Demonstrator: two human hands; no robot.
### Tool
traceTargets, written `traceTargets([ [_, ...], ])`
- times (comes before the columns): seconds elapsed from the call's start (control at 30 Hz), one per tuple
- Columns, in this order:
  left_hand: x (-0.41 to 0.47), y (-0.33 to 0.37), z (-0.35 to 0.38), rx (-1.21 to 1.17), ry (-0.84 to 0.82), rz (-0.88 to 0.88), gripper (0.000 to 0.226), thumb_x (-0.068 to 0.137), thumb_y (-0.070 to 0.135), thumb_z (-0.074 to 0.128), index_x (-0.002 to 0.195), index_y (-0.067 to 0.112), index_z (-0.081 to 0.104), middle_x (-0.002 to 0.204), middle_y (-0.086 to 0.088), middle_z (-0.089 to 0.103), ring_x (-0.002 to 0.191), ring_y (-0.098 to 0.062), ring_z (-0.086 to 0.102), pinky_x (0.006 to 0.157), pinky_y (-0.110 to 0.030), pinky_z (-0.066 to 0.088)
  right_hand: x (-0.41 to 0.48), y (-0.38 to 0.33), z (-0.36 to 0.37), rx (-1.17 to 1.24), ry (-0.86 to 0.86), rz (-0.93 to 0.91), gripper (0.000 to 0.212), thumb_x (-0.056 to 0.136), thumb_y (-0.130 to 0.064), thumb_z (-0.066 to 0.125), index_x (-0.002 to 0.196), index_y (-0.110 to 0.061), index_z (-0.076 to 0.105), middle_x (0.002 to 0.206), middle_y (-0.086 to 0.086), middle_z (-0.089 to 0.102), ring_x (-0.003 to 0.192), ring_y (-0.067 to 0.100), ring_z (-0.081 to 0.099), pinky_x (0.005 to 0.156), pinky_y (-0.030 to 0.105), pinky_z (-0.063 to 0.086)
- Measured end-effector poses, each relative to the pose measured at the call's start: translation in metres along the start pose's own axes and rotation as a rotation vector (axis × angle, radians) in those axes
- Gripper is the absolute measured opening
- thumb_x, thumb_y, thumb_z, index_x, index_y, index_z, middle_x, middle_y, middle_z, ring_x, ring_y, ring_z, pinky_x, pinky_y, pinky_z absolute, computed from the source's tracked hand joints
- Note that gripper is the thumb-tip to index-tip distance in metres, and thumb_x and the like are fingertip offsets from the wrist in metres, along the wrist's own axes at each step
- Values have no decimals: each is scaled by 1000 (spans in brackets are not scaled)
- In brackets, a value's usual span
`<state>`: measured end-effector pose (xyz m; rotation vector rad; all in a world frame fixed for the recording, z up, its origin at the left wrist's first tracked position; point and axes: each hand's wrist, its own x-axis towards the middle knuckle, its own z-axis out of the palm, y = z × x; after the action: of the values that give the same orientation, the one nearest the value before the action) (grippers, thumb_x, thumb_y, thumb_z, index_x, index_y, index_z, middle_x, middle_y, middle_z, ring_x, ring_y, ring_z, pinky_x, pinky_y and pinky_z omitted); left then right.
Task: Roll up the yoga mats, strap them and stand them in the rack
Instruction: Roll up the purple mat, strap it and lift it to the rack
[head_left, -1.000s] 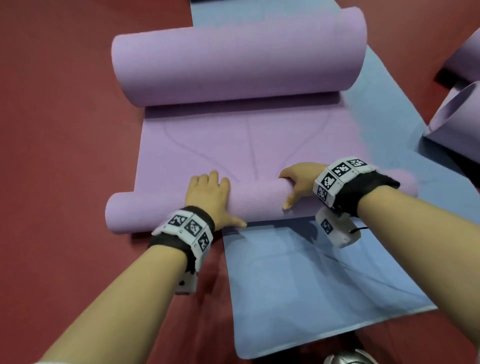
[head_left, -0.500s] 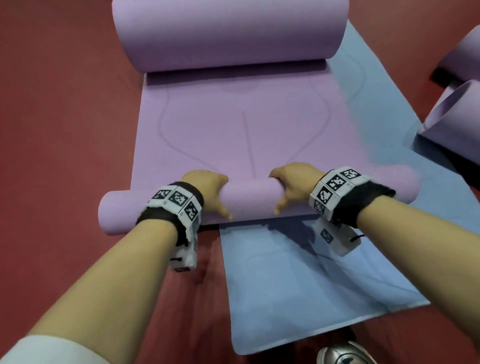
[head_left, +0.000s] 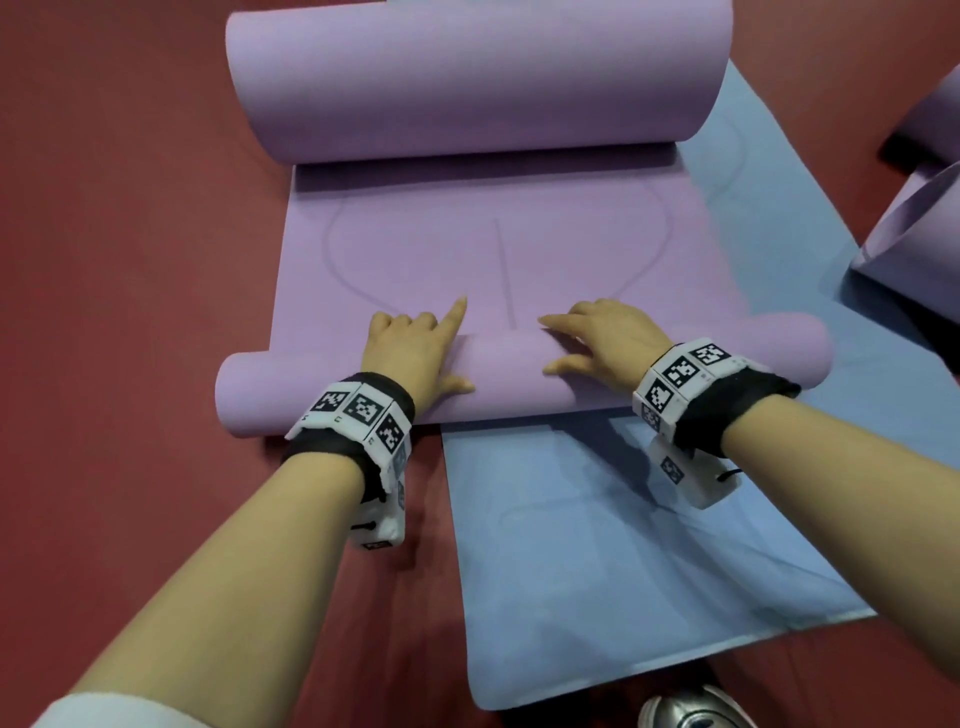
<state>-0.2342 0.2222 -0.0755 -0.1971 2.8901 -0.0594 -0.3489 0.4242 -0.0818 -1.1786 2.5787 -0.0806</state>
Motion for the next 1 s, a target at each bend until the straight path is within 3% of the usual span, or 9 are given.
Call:
traceTargets([
  [0.1,1,3,7,-22,30,-8,66,96,49,39,150,23,12,139,-9,46,124,-29,46,98,-39,25,-2,-10,8,11,77,94,49,95,-41,47,136,-13,42,123,15,58,115,32,52,89,40,40],
  [0.23,-8,19,17,-92,129,-114,50,99,47,28,142,24,36,155,-14,17,142,-31,14,108,-44,13,-9,-21,29,-122,359,85,43,88,-45,40,98,-12,65,114,13,66,101,32,62,79,40,48],
  [0.4,4,35,4,-150,29,-205,100,70,85,36,143,16,33,141,-9,26,131,-29,22,106,-45,18,-11,-14,14,-168,188,117,89,64,-77,57,135,-24,49,121,10,51,109,31,49,89,40,38],
  [0.53,9,26,1,-31,0,-88,124,59,78,62,151,15,6,139,-6,35,124,-29,31,102,-39,25,1,-15,1,-178,161,128,92,65,-72,64,131,-12,42,119,9,55,110,29,52,85,39,42],
  [0.67,22,20,-3,-78,70,-82,105,67,57,74,144,12,20,131,-8,52,120,-29,46,97,-38,31,10,-6,0,-127,205,83,70,75,-68,57,111,-8,51,114,11,60,106,30,56,85,38,39],
  [0.73,28,15,-4,-116,55,-70,83,71,54,72,134,16,34,140,-10,43,128,-27,40,101,-39,28,14,-4,3,-121,288,75,62,77,-63,59,105,-8,62,120,13,57,112,31,53,93,41,35],
  [0.8,34,12,-5,-124,65,-88,72,73,54,70,132,22,43,151,-13,24,137,-28,24,108,-41,20,21,-5,2,-130,350,129,58,79,-60,58,101,-7,66,116,16,55,107,34,51,86,42,37],
  [0.87,39,10,-8,-86,98,-118,67,75,55,66,133,27,45,144,-11,24,132,-30,23,105,-41,20,27,-8,-1,-138,317,179,61,85,-59,50,115,-7,62,112,17,55,104,34,49,82,42,39],
  [1.0,51,11,-10,-13,158,-114,67,89,49,51,146,22,28,130,-9,43,118,-31,38,98,-39,26,34,-5,-3,-77,253,173,91,82,-69,45,145,-5,28,130,15,51,120,31,46,100,40,35],
])
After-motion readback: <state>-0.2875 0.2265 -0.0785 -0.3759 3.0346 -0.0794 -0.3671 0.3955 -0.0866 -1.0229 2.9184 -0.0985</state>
